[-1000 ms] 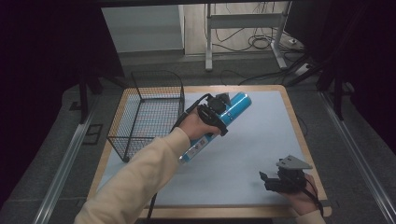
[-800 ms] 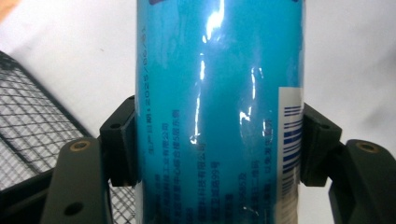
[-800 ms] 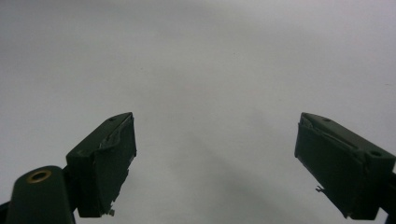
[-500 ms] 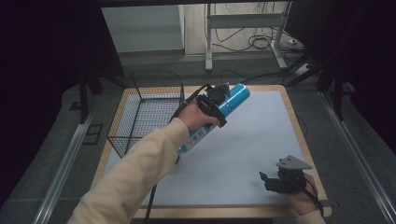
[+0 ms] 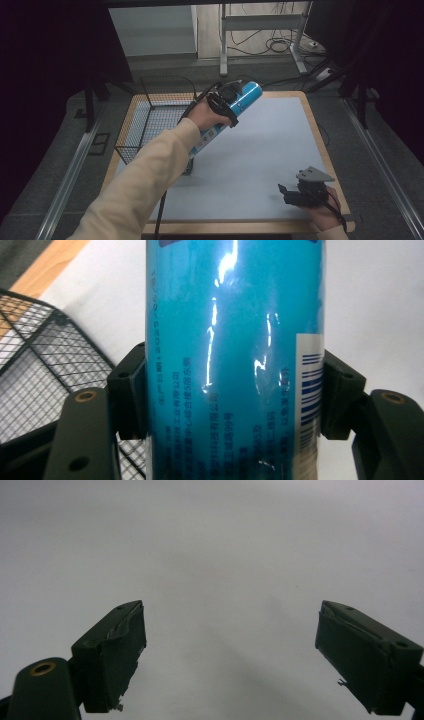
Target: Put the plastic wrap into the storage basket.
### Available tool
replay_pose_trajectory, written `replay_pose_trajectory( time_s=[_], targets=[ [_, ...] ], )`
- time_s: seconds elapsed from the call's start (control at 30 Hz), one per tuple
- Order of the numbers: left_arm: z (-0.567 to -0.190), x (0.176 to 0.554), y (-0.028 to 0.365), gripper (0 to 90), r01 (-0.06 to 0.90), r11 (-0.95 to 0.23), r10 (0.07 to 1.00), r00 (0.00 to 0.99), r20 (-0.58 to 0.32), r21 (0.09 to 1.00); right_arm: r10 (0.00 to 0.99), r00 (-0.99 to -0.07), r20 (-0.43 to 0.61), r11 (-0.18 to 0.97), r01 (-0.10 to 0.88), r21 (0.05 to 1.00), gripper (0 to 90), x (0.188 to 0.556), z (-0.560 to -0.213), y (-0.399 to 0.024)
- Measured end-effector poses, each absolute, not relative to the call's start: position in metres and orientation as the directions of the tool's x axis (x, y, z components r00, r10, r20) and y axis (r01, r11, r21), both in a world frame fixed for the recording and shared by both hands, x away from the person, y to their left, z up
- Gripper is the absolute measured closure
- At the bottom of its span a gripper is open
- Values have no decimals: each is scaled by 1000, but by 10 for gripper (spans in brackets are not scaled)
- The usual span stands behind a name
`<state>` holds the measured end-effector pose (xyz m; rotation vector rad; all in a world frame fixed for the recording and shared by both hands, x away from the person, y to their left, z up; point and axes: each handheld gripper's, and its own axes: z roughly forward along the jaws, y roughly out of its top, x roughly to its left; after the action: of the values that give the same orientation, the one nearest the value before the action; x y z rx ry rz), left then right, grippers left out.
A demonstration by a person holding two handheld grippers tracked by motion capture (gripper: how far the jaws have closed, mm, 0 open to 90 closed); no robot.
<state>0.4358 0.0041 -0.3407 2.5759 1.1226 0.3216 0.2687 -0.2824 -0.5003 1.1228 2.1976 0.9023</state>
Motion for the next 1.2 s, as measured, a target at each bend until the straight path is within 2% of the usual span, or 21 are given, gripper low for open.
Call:
replay_pose_trajectory(
  time_s=[0.53,1.2],
  targets=[
    [-336,457,31,311,698,-620,770,628,109,357,845,-516,-140,429,498,754,131,269,-500,-283],
    [-350,478,58,312,741,-578,810,573,127,343,843,-518,-146,435,495,752,131,269,-501,-283]
  ],
)
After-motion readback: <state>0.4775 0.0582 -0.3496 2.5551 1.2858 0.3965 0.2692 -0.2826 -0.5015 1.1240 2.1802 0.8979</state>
